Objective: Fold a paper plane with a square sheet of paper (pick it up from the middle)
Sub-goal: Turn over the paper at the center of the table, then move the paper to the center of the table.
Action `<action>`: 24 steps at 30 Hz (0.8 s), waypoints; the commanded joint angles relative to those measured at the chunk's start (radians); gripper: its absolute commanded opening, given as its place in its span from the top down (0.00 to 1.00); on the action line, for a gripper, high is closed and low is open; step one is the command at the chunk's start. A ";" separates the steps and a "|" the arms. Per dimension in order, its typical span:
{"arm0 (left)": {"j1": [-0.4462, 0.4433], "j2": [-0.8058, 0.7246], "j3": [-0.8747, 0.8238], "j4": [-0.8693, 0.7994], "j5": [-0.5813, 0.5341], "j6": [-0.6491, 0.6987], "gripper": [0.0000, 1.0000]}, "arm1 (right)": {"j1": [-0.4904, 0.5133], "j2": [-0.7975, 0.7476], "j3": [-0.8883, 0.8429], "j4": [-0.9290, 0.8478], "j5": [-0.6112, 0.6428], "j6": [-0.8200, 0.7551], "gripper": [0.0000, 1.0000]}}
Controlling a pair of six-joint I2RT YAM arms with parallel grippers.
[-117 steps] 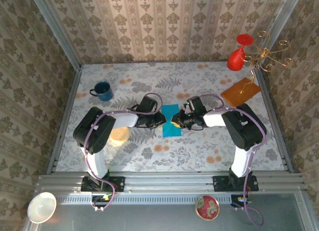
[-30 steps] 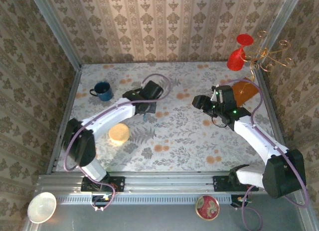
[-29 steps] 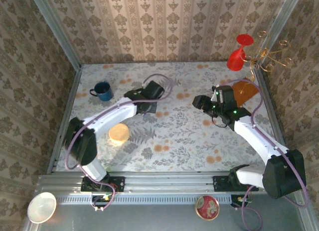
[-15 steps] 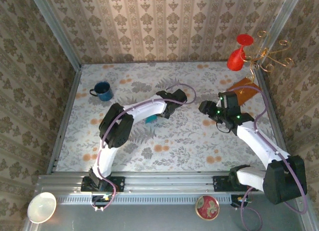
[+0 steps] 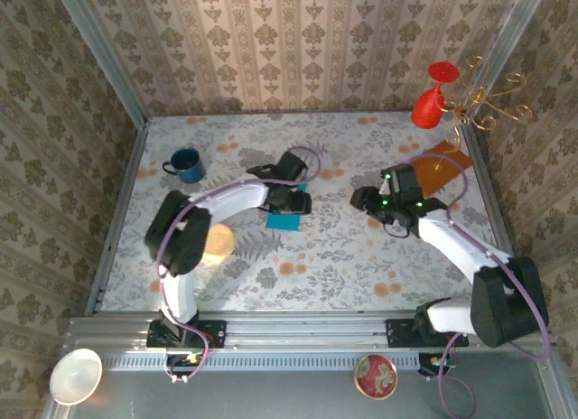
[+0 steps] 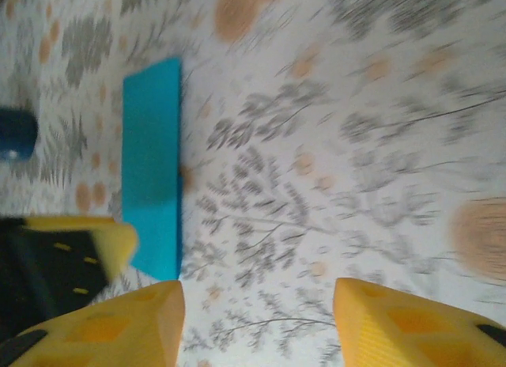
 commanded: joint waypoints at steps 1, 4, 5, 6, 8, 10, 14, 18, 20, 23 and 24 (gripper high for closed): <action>0.059 -0.132 -0.085 0.122 0.140 -0.080 0.37 | 0.108 0.105 0.063 0.081 -0.084 0.013 0.50; 0.112 -0.233 -0.185 0.123 0.113 -0.095 0.36 | 0.185 0.221 0.110 0.166 -0.142 0.050 0.59; 0.127 -0.262 -0.214 0.123 0.106 -0.102 0.35 | 0.204 0.255 0.126 0.189 -0.159 0.061 0.64; 0.148 -0.292 -0.247 0.125 0.100 -0.106 0.35 | 0.222 0.293 0.147 0.210 -0.186 0.066 0.69; 0.181 -0.340 -0.305 0.125 0.096 -0.118 0.34 | 0.255 0.369 0.192 0.230 -0.217 0.073 0.74; 0.211 -0.382 -0.358 0.133 0.100 -0.132 0.34 | 0.282 0.439 0.237 0.239 -0.242 0.076 0.78; 0.240 -0.432 -0.435 0.165 0.114 -0.163 0.33 | 0.301 0.536 0.287 0.256 -0.276 0.092 0.83; 0.246 -0.436 -0.461 0.179 0.125 -0.170 0.33 | 0.304 0.605 0.319 0.246 -0.285 0.093 0.84; 0.246 -0.425 -0.462 0.181 0.130 -0.170 0.33 | 0.304 0.632 0.331 0.228 -0.286 0.086 0.85; 0.247 -0.410 -0.462 0.186 0.136 -0.171 0.33 | 0.304 0.656 0.322 0.223 -0.285 0.078 0.85; 0.247 -0.406 -0.463 0.186 0.136 -0.172 0.33 | 0.304 0.661 0.320 0.213 -0.281 0.070 0.86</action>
